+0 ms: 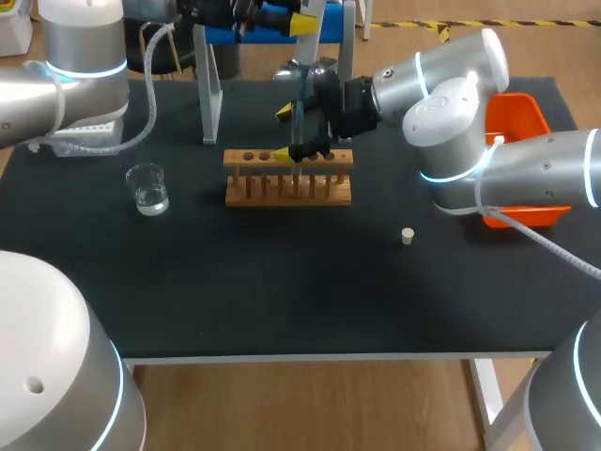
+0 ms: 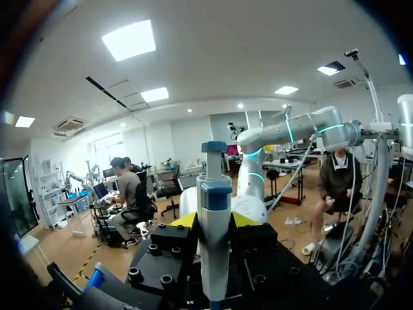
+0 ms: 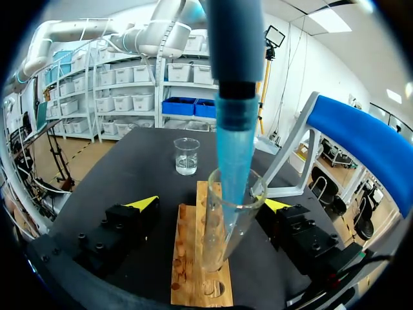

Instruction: Invert the test tube, pick up the pipette, mount the tip to pipette, aspirate from beaker and dispense into the tube, eject the tip, return the pipette, and cap with the stopper.

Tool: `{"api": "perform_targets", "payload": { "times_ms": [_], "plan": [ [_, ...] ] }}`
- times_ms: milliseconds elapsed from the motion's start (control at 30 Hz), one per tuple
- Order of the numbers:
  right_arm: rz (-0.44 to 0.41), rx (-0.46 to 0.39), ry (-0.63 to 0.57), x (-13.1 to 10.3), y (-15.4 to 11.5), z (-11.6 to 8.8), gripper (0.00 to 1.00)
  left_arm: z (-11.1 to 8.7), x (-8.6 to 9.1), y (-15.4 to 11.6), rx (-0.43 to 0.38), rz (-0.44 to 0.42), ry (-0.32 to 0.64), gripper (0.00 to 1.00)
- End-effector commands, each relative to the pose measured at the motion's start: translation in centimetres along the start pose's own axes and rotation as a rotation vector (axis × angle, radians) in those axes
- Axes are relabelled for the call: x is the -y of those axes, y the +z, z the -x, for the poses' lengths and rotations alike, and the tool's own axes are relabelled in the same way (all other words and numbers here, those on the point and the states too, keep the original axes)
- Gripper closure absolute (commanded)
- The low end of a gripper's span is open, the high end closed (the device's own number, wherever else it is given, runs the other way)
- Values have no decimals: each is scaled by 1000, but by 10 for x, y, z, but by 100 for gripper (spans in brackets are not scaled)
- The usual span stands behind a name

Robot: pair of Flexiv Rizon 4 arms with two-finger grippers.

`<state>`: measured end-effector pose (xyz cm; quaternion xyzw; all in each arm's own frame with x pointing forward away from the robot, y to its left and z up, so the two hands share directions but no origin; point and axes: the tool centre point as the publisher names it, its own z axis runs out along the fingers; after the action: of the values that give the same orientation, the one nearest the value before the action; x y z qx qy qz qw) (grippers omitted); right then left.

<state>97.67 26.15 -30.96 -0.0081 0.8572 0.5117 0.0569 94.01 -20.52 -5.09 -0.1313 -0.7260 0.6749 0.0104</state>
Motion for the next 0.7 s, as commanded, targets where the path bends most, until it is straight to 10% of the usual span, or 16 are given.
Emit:
{"api": "perform_targets", "payload": {
  "times_ms": [33,700],
  "plan": [
    [-1,-3,0,0,0,1,0,-2,4,0,4,7,0,100],
    [-1,-3,0,0,0,1,0,-2,17,4,1,28,12,100]
  ]
}}
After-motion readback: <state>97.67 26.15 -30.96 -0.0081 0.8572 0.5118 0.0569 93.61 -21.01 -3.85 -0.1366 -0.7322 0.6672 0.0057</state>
